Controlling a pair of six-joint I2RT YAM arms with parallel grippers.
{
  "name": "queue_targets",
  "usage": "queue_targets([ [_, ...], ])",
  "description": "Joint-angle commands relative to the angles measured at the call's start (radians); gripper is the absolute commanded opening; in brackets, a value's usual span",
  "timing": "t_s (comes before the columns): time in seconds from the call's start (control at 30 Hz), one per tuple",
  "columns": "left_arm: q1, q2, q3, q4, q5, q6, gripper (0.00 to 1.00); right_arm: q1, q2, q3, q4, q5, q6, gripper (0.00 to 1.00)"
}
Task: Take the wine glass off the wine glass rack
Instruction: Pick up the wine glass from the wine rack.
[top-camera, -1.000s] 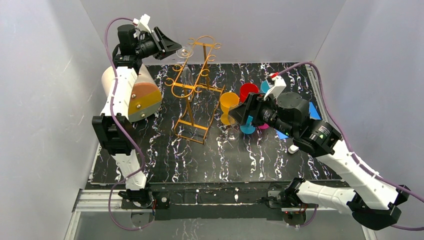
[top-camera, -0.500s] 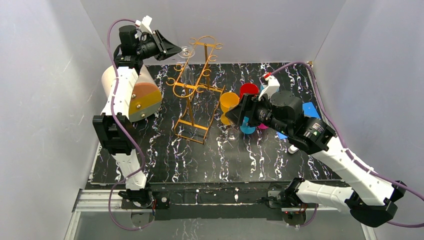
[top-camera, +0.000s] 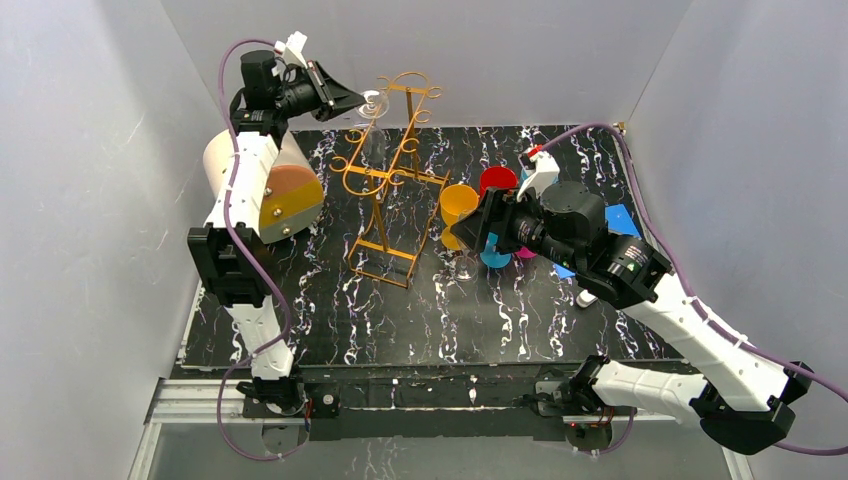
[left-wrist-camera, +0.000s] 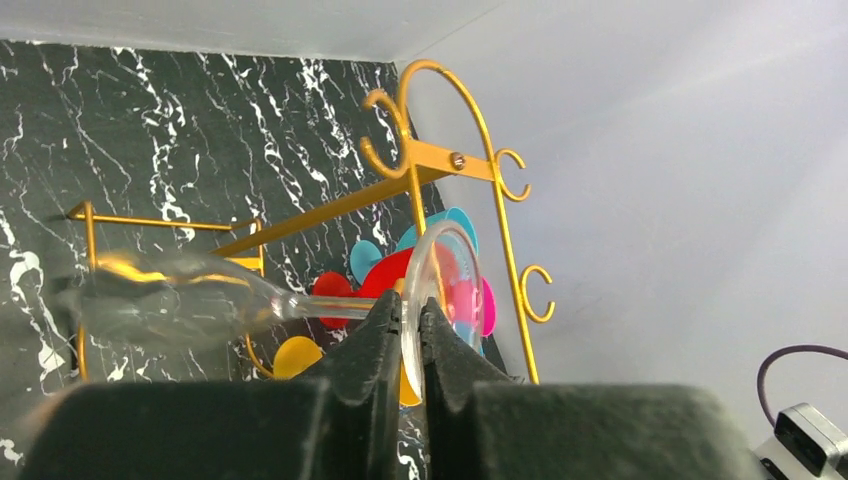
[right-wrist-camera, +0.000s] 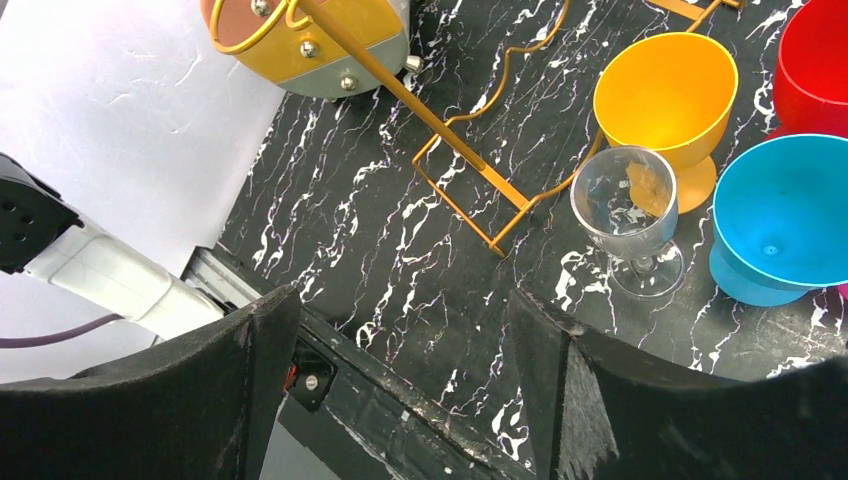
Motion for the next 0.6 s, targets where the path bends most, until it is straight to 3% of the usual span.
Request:
queue_targets([
  [0.0,-0.006,0.007,0.018,-0.046,0.014,0.016,0.0,0.003,-0.017,0.014,0.033,0.01,-0.027,0.84],
  [0.23,-0.007,-0.035,-0.041,0.02,-0.042,-0.048,0.0,0.002,-0.042,0.004,0.027,0.092,-0.009,0.84],
  [0.37,0.002,-0.084,-0.162,0.312,-0.041,-0.275,0.0,0.003,-0.075,0.002,0.055,0.183,-0.012,0.84],
  [0.57,0.009,-0.117,-0.219,0.471,-0.051,-0.394,0.0,0.002,-0.123,0.007,0.067,0.274,0.013,0.83],
])
